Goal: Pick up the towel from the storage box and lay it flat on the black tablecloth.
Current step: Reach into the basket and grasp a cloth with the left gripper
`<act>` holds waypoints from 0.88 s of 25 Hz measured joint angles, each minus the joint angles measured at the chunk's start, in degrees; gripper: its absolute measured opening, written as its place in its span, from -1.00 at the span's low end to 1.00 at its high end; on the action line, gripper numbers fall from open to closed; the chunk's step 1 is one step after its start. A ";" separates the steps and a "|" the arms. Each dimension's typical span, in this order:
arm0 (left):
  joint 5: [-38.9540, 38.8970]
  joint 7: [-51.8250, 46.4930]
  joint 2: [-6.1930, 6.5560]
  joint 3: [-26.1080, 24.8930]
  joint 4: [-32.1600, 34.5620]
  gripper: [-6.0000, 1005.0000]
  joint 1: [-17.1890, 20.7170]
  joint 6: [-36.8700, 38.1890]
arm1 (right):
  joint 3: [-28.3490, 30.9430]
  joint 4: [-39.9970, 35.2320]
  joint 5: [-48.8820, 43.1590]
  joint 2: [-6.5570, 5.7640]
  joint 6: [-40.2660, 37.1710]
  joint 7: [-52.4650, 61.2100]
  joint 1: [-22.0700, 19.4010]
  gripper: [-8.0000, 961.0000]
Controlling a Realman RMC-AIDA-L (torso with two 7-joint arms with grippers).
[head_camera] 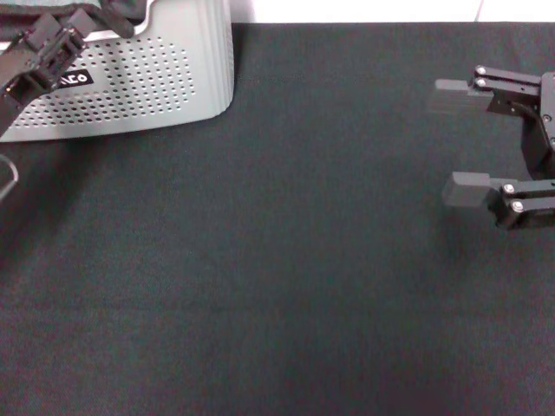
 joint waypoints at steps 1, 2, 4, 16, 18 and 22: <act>-0.04 -0.36 -0.06 0.00 0.00 0.47 -0.11 -0.27 | 0.00 0.16 0.00 0.00 -0.04 0.00 0.00 0.64; -0.02 -0.62 -0.10 0.00 0.00 0.47 -0.21 -0.46 | 0.01 0.32 0.00 0.00 -0.07 0.00 0.00 0.64; 0.13 -1.20 -0.14 0.09 0.00 0.47 -0.25 -0.68 | 0.08 0.48 0.04 0.00 -0.11 0.00 -0.09 0.64; 0.30 -2.35 -0.27 0.41 -0.37 0.47 0.66 -1.01 | 0.13 0.54 0.18 -0.07 -0.18 -0.05 -0.39 0.64; 0.19 -2.19 -0.29 0.42 -0.49 0.46 0.45 -1.52 | 0.13 0.54 0.18 -0.09 -0.18 -0.05 -0.33 0.64; 0.26 -1.96 -0.41 0.48 -0.51 0.46 -0.16 -2.45 | 0.12 0.54 0.18 -0.09 -0.17 -0.07 -0.32 0.64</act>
